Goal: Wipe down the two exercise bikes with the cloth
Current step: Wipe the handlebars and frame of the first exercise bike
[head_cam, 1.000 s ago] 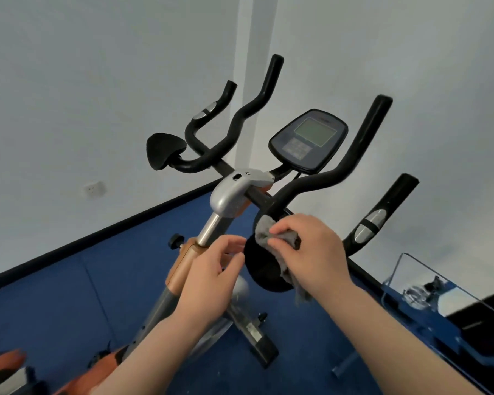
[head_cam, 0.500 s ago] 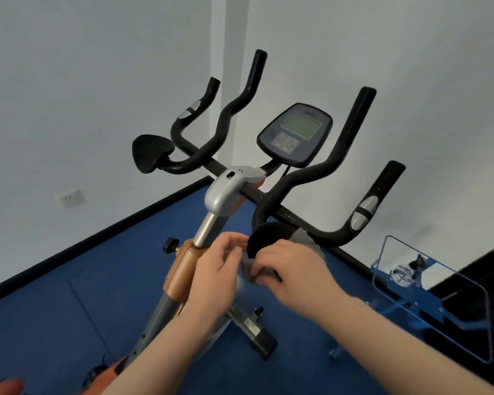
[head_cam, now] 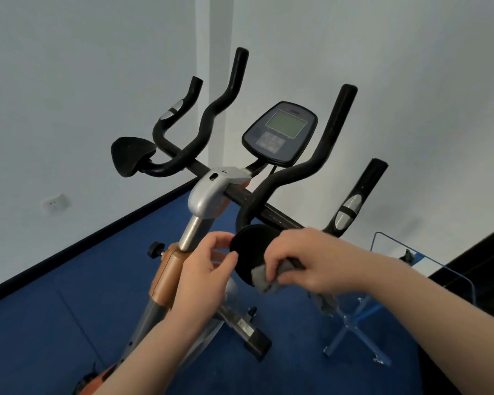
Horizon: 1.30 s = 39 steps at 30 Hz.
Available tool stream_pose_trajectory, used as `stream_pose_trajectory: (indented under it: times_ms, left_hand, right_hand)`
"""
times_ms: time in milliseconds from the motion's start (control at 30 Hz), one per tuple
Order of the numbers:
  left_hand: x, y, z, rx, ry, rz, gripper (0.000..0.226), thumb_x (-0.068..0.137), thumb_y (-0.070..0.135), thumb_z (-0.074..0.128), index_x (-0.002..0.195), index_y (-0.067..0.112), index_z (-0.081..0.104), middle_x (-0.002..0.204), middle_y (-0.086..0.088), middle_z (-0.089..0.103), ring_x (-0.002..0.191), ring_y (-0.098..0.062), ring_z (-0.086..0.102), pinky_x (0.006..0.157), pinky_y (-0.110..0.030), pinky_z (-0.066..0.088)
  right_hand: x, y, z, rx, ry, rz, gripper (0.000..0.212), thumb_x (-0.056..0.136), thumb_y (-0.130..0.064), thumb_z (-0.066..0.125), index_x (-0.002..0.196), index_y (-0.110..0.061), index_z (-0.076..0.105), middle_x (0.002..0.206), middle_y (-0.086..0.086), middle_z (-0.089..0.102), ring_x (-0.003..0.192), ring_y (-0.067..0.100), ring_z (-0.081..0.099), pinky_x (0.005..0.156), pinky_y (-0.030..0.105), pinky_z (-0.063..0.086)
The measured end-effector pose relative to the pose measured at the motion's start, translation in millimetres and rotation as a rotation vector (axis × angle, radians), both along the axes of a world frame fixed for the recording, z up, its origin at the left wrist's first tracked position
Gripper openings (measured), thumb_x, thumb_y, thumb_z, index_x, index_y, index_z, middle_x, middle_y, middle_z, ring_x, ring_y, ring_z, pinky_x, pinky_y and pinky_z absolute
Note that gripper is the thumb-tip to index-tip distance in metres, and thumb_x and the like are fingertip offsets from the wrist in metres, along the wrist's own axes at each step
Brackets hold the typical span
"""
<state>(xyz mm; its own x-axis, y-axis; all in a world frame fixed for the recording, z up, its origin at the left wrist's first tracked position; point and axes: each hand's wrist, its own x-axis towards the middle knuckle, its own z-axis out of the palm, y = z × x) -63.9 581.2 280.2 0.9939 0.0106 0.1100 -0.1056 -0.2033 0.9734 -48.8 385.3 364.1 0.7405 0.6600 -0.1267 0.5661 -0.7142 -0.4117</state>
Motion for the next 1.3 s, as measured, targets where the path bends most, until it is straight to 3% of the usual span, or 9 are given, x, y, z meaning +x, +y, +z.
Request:
stream_pose_trajectory:
  times_ms: [133,367,500,667,833,933,1033,1233,1300]
  left_hand:
    - [4,-8,6,0.041,-0.015,0.015,0.016,0.087,0.024,0.065,0.097,0.036,0.062,0.092,0.024,0.067,0.085,0.006,0.062,0.065,-0.004,0.044]
    - [15,-16,15,0.131,-0.036,-0.009,0.015,0.091,0.024,0.059,0.096,0.038,0.063,0.088,0.022,0.068,0.085,0.006,0.062,0.069,-0.010,0.048]
    - [18,-16,12,0.153,-0.019,0.020,0.015,0.090,0.026,0.060,0.092,0.040,0.063,0.086,0.020,0.068,0.083,0.005,0.063,0.071,-0.020,0.051]
    - [12,-21,10,0.146,-0.050,0.079,0.013,0.090,0.027,0.059,0.092,0.040,0.063,0.087,0.027,0.067,0.083,0.009,0.062,0.064,-0.006,0.045]
    - [11,-31,-2,0.180,-0.119,0.163,0.018,0.091,0.026,0.057,0.096,0.043,0.057,0.090,0.019,0.064,0.091,0.007,0.058,0.072,-0.014,0.047]
    - [17,-43,-3,0.217,-0.289,0.229,0.026,0.088,0.017,0.058,0.107,0.035,0.055,0.102,0.021,0.056,0.103,0.004,0.053,0.086,-0.007,0.038]
    - [33,-57,4,0.340,-0.426,0.218,0.021,0.087,0.019,0.055,0.105,0.030,0.057,0.104,0.019,0.056,0.103,0.001,0.052,0.088,-0.015,0.037]
    - [46,-72,-6,0.672,-0.540,0.348,0.011,0.088,0.027,0.055,0.094,0.026,0.065,0.090,0.008,0.057,0.081,-0.012,0.051,0.069,-0.027,0.035]
    - [47,-71,-10,0.669,-0.548,0.369,0.010,0.088,0.028,0.055,0.092,0.026,0.064,0.088,0.008,0.055,0.080,-0.011,0.048,0.068,-0.028,0.035]
  right_hand:
    - [15,4,-5,0.514,-0.205,-0.432,0.021,0.082,-0.008,0.066,0.097,-0.022,0.068,0.099,-0.012,0.061,0.099,0.002,0.056,0.090,0.016,0.041]
    - [3,17,-44,0.338,-0.042,-0.670,0.031,0.095,-0.033,0.048,0.125,-0.029,0.056,0.114,-0.005,0.056,0.105,0.012,0.055,0.094,0.030,0.045]
    - [7,12,-35,0.077,-0.090,-0.672,0.027,0.096,-0.035,0.041,0.105,-0.018,0.059,0.096,0.002,0.065,0.091,0.021,0.060,0.083,0.040,0.049]
    - [1,30,-40,0.117,-0.241,-0.729,0.027,0.100,-0.036,0.033,0.109,-0.022,0.055,0.099,0.000,0.057,0.089,0.018,0.057,0.073,0.031,0.046]
    - [-25,4,-39,0.049,-0.183,-0.724,0.032,0.098,-0.042,0.031,0.079,-0.024,0.049,0.076,-0.007,0.057,0.074,0.013,0.056,0.064,0.028,0.038]
    - [-26,-13,-26,0.174,-0.148,-0.745,0.024,0.094,-0.046,0.040,0.091,-0.029,0.057,0.079,-0.011,0.063,0.076,0.008,0.059,0.070,0.031,0.049]
    - [-10,-31,-14,0.358,-0.368,-0.838,0.022,0.090,-0.048,0.048,0.111,-0.042,0.046,0.087,-0.020,0.059,0.077,0.005,0.059,0.067,0.029,0.051]
    - [16,-34,-44,0.047,-0.449,-0.590,0.023,0.091,-0.039,0.053,0.110,-0.030,0.063,0.108,-0.013,0.059,0.106,0.011,0.047,0.091,0.026,0.026]
    - [14,-44,-53,0.085,-0.486,-0.543,0.022,0.088,-0.031,0.063,0.107,-0.023,0.070,0.105,-0.008,0.062,0.101,0.014,0.052,0.093,0.029,0.032]
